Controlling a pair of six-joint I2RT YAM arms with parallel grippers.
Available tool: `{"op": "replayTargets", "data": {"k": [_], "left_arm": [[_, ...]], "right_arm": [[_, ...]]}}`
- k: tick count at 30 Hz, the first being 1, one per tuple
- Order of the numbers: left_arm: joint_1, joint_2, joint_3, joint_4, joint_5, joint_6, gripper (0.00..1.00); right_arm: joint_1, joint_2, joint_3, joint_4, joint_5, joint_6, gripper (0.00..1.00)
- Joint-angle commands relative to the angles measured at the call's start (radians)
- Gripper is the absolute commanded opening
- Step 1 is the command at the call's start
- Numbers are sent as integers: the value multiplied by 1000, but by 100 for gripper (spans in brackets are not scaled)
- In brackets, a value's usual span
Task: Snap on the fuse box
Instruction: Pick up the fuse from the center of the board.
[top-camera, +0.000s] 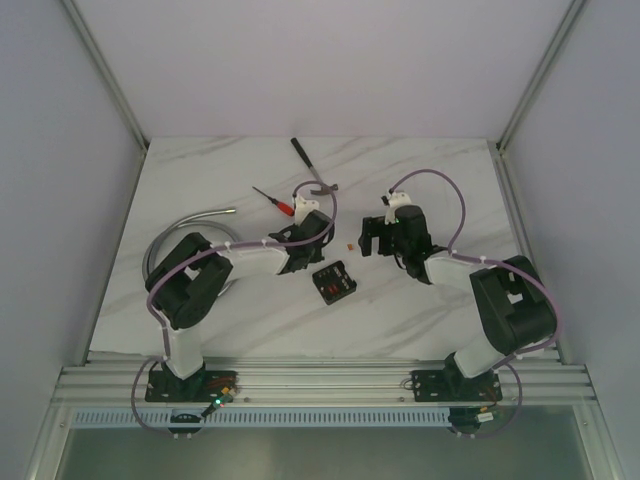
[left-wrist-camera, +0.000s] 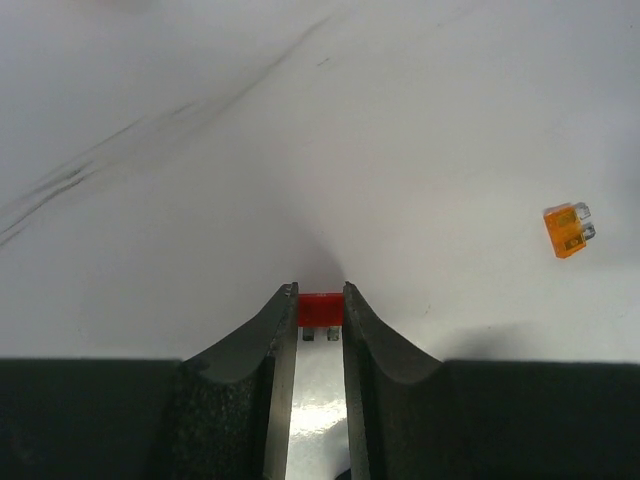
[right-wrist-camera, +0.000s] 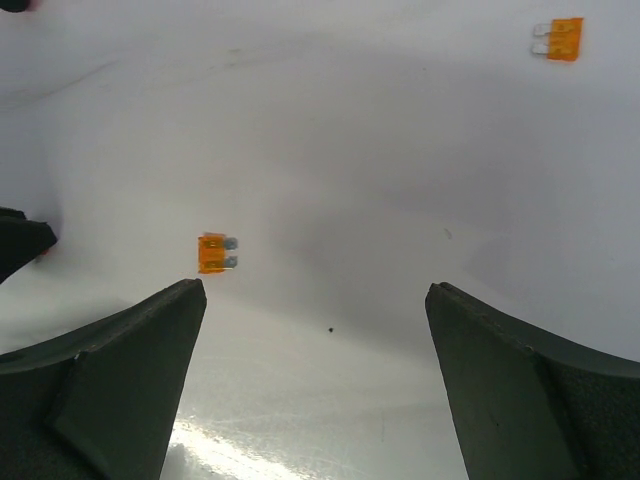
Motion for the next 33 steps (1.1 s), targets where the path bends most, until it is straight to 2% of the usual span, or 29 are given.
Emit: {"op": "replayTargets", "data": {"k": [1,4,19,26,33], "left_arm": [[19,-24,6,-61,40,-19,29],[28,-38,6,-44,42,-28,29],[62,-98,39,19,48,-67,30],[62,-119,35,92,86,-147,30],[59,-129,35,140,106,-202,30]], "right_arm": [[1,-22,-25,71,-59,30,100],[5,-53,-32,104,-85,44,100],[50,3,-57,277,-213,121,100],[91,55,-88,452,-254,198,100],[133,135,-104,624,-255,284,95]]}}
